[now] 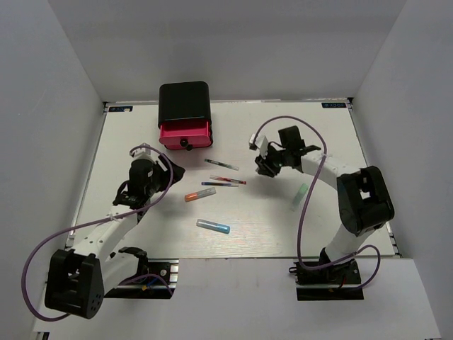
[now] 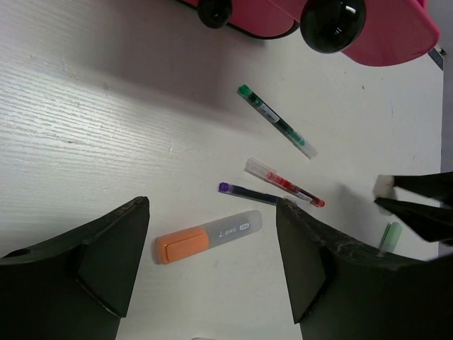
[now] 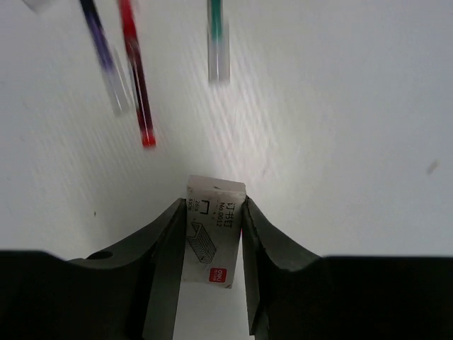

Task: Sort the stationery into containers
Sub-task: Pick up the stationery from the center of the board, then place the stationery in the drawer.

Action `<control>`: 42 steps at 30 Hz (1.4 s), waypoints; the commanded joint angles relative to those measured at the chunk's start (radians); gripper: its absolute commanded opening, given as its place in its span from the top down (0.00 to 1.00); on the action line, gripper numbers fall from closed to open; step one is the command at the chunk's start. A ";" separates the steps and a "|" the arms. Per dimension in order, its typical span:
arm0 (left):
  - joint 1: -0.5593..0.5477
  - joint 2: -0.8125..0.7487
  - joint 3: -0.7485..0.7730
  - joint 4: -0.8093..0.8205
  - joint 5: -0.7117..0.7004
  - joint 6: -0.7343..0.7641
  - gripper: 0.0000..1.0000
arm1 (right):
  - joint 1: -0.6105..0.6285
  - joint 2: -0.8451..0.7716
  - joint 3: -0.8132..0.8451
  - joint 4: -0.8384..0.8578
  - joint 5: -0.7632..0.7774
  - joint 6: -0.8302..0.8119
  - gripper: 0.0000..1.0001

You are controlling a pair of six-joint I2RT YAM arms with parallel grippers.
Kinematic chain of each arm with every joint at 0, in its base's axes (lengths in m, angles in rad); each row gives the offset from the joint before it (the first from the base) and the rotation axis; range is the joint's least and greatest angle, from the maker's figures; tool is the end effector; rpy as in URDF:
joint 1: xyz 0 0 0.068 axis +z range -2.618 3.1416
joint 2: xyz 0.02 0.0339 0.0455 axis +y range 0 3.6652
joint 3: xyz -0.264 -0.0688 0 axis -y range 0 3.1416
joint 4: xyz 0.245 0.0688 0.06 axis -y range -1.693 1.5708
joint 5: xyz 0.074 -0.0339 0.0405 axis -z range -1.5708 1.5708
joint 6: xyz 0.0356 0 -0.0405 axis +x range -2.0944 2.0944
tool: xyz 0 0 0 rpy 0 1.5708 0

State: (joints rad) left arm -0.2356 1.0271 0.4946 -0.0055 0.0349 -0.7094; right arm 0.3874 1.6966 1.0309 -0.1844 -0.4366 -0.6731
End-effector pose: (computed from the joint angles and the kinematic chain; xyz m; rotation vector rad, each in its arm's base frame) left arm 0.2127 -0.0523 0.2106 -0.4876 2.1113 -0.5936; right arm 0.3211 0.1473 0.1914 -1.3547 1.9233 0.3890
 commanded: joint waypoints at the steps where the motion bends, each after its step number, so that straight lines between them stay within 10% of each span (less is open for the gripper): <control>1: -0.002 0.014 -0.005 0.064 0.016 -0.021 0.18 | 0.010 -0.060 0.142 0.003 -0.326 -0.234 0.83; 7: -0.002 0.024 -0.014 0.082 0.016 -0.039 0.19 | 0.047 0.099 0.429 0.019 -0.542 -0.270 0.83; 20: -0.002 -0.019 -0.047 0.082 0.016 -0.048 0.21 | 0.211 0.310 0.551 0.945 -0.485 0.303 0.83; 34: -0.002 0.050 0.010 0.124 0.025 -0.067 0.22 | 0.258 0.449 0.659 0.985 -0.403 0.303 0.70; 42: -0.002 0.151 0.090 0.193 0.043 -0.067 0.32 | 0.252 0.489 0.695 0.964 -0.370 0.277 0.35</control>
State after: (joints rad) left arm -0.2356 1.1561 0.5262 0.1238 0.0559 -0.7773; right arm 0.6434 2.2082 1.6833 0.7288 -0.8299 -0.3817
